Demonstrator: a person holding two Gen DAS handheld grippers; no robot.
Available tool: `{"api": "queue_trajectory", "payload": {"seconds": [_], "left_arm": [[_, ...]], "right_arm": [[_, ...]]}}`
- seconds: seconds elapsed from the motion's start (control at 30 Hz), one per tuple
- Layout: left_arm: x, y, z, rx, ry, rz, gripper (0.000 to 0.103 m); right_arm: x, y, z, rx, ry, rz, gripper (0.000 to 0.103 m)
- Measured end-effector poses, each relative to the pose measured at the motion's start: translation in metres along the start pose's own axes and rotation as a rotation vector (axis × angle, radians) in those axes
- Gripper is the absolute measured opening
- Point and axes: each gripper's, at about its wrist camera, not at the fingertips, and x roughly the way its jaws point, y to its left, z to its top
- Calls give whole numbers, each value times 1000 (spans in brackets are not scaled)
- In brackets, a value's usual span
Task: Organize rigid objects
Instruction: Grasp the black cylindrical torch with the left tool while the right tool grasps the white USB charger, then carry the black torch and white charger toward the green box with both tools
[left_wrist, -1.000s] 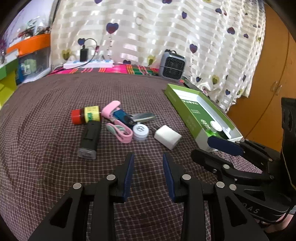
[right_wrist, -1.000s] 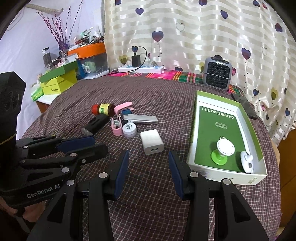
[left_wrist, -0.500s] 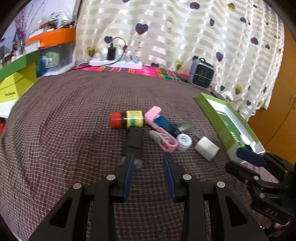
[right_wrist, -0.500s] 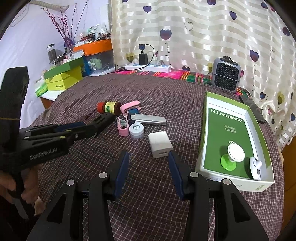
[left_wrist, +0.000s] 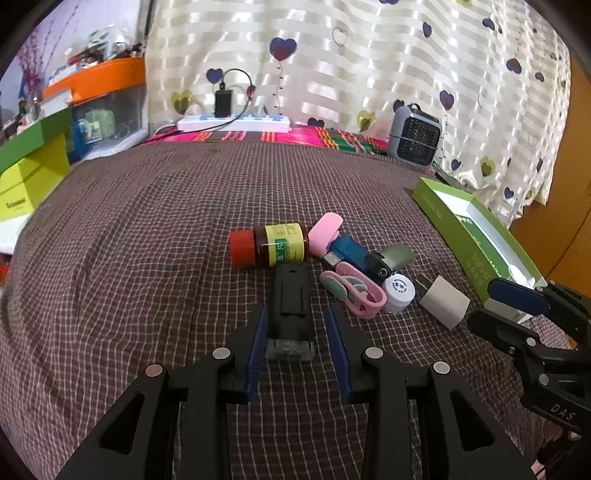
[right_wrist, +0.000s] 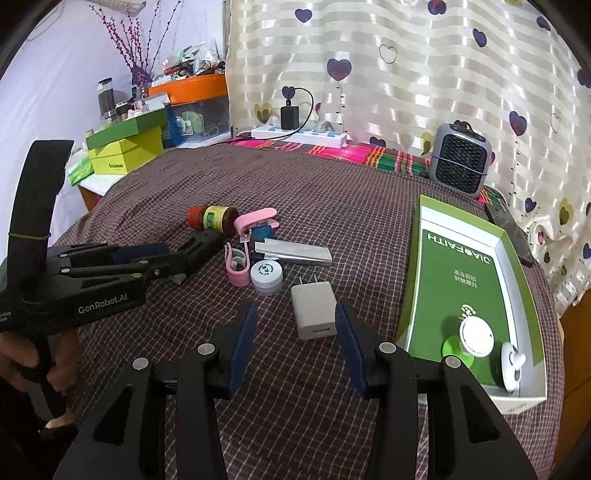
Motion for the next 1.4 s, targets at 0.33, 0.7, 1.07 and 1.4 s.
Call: {"api": "queue_trajectory", "payload": {"seconds": [0.33,0.7,1.07,1.4], "left_arm": [[19,2,5,-25,74,-14,32],[22,0,7,-15,79,-7,32],[22,-5,7,2,80,2,32],[8,-10,-5,13,72,-21,26]], "right_arm": [[29,-6,5,-27,78,-11,45],[53,-9,8,-24,162,-22,45],[54,-2,8,-62,178,-33,35],[39,3,0,-27,145,-12,35]]}}
